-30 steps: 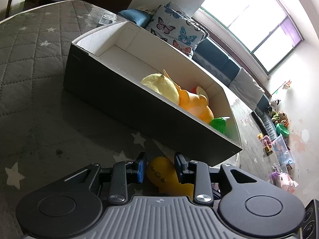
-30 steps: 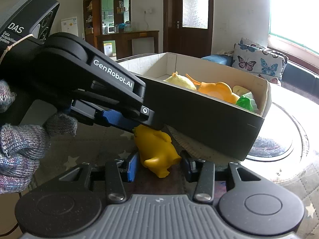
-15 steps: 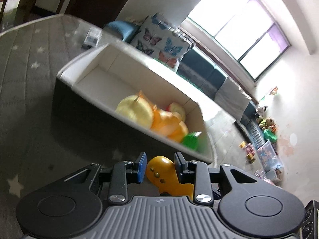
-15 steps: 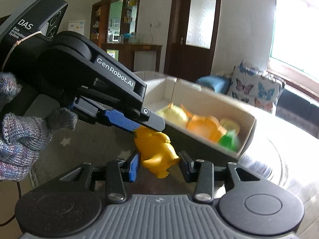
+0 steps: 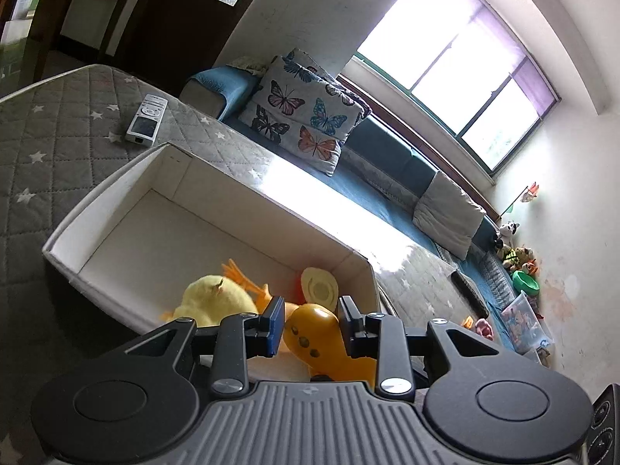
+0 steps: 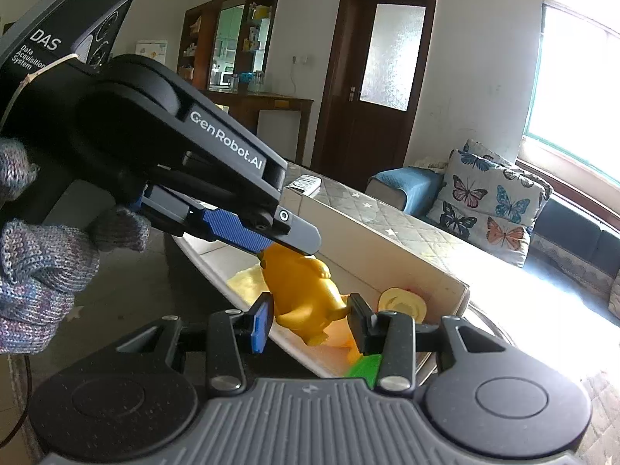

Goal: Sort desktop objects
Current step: 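Lift the yellow duck into the grey box and open the left gripper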

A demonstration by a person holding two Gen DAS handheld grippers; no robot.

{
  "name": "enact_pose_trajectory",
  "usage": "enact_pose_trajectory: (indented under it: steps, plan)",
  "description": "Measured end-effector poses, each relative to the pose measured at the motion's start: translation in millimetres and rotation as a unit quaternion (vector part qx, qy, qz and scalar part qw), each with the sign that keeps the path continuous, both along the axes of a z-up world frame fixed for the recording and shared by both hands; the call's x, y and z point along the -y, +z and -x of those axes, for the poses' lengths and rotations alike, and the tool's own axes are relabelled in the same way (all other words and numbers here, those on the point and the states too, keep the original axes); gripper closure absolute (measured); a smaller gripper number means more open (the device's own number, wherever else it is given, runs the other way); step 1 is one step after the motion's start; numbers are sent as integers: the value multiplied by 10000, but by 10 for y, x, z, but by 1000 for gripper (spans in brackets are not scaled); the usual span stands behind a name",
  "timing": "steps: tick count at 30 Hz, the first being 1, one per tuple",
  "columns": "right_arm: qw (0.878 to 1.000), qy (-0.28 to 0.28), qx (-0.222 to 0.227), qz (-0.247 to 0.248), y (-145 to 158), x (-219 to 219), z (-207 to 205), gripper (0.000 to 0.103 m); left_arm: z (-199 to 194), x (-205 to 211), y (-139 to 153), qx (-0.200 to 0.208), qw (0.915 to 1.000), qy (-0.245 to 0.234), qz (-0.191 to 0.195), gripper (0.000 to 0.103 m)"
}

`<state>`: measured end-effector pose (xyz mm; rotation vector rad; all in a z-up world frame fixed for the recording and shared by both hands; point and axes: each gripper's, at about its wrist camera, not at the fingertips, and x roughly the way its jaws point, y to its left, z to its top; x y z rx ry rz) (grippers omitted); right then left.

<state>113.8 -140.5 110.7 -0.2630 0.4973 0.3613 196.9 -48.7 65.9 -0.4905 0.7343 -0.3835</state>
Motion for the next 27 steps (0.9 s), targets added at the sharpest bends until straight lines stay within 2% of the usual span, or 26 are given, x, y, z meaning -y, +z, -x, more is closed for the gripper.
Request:
enact_pose_trajectory:
  steps: [9, 27]
  plan:
    - [9998, 68, -203, -14, -158, 73, -151, 62, -129, 62, -156, -205, 9998, 46, -32, 70]
    - [9999, -2, -154, -28, -213, 90, -157, 61, -112, 46, -243, -343, 9993, 86, -117, 71]
